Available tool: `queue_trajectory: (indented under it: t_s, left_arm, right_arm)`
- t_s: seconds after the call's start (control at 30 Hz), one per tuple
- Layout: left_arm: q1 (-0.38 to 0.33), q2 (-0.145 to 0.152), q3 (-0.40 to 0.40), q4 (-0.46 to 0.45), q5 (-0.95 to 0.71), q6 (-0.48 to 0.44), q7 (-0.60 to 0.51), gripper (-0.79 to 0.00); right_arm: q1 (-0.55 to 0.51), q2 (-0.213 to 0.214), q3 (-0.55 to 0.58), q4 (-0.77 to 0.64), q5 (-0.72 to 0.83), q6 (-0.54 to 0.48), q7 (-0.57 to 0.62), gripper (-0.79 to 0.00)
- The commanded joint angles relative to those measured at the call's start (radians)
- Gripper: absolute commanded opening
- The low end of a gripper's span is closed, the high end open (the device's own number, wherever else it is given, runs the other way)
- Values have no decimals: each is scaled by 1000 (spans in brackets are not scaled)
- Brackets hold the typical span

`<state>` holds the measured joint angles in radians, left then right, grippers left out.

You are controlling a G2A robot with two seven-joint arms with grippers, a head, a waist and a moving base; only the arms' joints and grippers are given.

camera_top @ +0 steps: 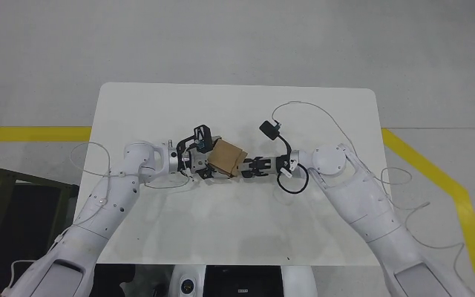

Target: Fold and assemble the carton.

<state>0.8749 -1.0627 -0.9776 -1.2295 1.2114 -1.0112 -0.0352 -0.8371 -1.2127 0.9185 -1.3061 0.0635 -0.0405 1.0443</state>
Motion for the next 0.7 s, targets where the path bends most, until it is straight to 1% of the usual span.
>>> queue_trajectory:
  t_s: [0.0, 0.2, 0.27, 0.3, 0.33, 0.43, 0.57, 0.67]
  left_arm:
    - [0, 0, 0, 0, -1, -1, 0, 0]
    - [2, -1, 2, -2, 0, -1, -2, 0]
    - [2, -1, 2, -2, -1, -1, -2, 0]
    - [2, -1, 2, -2, -1, -1, -3, 0]
    - [2, 0, 2, -2, -1, -1, -3, 0]
    - [3, 0, 4, -2, 0, -1, -2, 0]
    - [3, 0, 6, -1, -1, -1, -3, 0]
    - [0, 0, 3, 3, -1, -1, -3, 0]
  right_arm:
    - [3, -2, -4, 2, 2, -10, -1, -680]
    - [16, -10, -21, 16, 4, -46, -17, -656]
    - [20, -12, -24, 20, 5, -60, -25, -628]
    - [21, -13, -25, 21, 4, -68, -29, -594]
    - [21, -13, -25, 22, 5, -75, -32, -582]
    - [17, -14, -23, 21, 10, -104, -38, -557]
    - [10, -13, -17, 19, 23, -117, -32, -536]
    - [3, -11, -11, 13, 31, -126, -20, -499]
